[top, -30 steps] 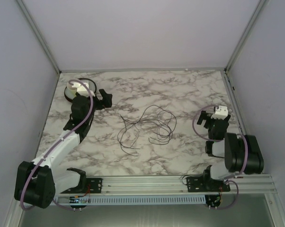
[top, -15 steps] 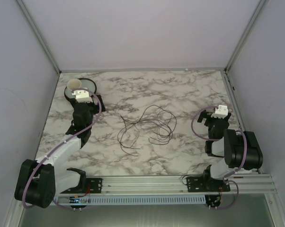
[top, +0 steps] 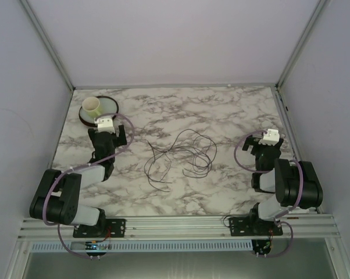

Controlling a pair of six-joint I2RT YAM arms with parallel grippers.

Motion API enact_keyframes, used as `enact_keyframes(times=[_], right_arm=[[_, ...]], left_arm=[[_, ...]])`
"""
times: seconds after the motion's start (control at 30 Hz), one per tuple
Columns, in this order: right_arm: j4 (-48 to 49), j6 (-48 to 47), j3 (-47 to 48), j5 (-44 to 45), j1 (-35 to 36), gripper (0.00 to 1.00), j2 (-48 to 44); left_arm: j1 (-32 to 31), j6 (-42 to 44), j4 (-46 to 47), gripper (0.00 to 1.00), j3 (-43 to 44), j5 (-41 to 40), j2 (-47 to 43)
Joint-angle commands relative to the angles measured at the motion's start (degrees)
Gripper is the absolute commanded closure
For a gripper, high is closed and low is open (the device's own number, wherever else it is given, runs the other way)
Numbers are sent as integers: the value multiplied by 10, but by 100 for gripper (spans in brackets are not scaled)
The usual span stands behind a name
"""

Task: Zip-tie the wires
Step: Reset both arms

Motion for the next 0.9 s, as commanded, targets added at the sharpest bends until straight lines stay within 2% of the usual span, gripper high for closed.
enact_keyframes(times=[0.0, 0.17, 0.23, 0.33, 0.43, 0.5, 0.57, 0.7, 0.8, 0.87], right_arm=[[32, -3, 13, -1, 4, 1, 3], [31, -3, 14, 0, 3, 1, 3], [31, -3, 14, -1, 4, 1, 3], [31, -2, 13, 0, 4, 1, 3], [31, -3, 13, -1, 4, 1, 4], [31, -2, 14, -1, 4, 1, 3], [31, -3, 14, -1, 4, 1, 3], [31, -3, 14, -1, 4, 1, 3], [31, -3, 14, 0, 4, 1, 3], [31, -3, 14, 0, 5, 1, 3]], left_arm=[[9, -5, 31, 0, 35, 16, 5], [11, -28, 12, 0, 30, 5, -9], [11, -21, -39, 0, 44, 12, -11], [11, -17, -25, 0, 33, 14, -19], [11, -17, -82, 0, 32, 13, -26], [11, -21, -24, 0, -12, -2, -26], [13, -13, 107, 0, -67, -9, -9], [17, 23, 175, 0, -71, -2, 33], [21, 23, 354, 0, -129, -4, 99], [25, 1, 313, 0, -134, -29, 71]])
